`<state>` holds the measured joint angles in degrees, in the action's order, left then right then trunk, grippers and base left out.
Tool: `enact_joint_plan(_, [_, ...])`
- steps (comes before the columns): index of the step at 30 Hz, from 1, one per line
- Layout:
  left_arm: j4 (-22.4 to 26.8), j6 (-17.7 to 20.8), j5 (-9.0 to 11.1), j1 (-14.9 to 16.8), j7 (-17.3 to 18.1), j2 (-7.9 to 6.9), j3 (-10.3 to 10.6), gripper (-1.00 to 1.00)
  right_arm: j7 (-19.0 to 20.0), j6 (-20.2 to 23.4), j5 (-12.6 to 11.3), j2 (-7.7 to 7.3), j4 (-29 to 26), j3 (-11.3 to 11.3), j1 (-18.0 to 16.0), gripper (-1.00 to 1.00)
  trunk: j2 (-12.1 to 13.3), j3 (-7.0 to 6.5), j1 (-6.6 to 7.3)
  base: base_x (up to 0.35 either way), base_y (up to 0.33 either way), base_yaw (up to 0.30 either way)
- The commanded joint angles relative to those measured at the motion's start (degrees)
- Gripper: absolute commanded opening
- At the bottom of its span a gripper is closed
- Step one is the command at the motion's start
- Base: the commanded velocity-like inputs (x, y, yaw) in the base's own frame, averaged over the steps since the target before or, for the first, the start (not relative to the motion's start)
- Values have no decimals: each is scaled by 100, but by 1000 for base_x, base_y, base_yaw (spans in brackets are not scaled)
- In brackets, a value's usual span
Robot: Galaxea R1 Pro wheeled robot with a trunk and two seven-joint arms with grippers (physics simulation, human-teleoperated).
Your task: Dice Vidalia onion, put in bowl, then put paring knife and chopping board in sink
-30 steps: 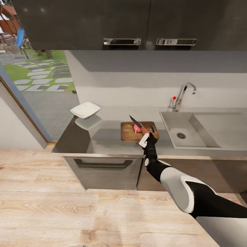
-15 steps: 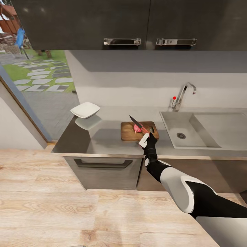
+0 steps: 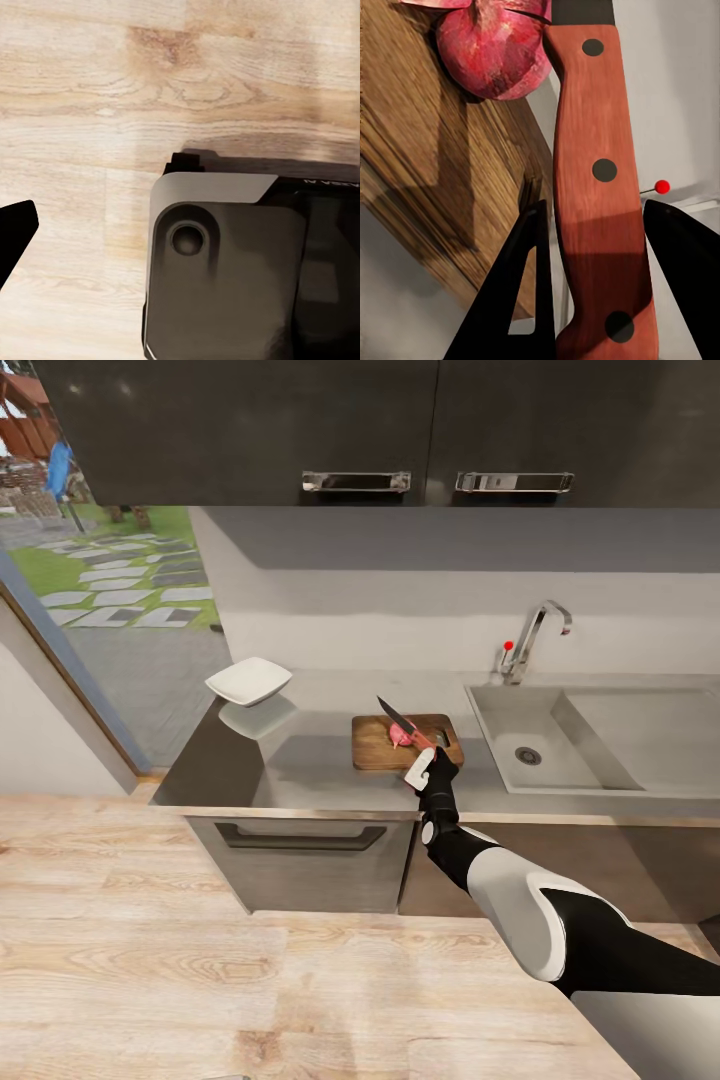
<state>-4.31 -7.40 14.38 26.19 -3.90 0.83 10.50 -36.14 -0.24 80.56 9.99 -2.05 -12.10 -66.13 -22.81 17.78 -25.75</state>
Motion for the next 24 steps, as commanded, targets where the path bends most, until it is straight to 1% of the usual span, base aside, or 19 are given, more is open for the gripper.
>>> enact_joint_plan(1, [-26,-42,47,12,-6,5,49,100,-17,-2,47,1,8,-47,-6,-100,-11,10,-3,0,0,0])
enact_joint_plan(24, [-26,-42,47,13,-6,7,49,100,-16,6,39,1,62,-47,-6,-100,-11,10,-3,0,0,0])
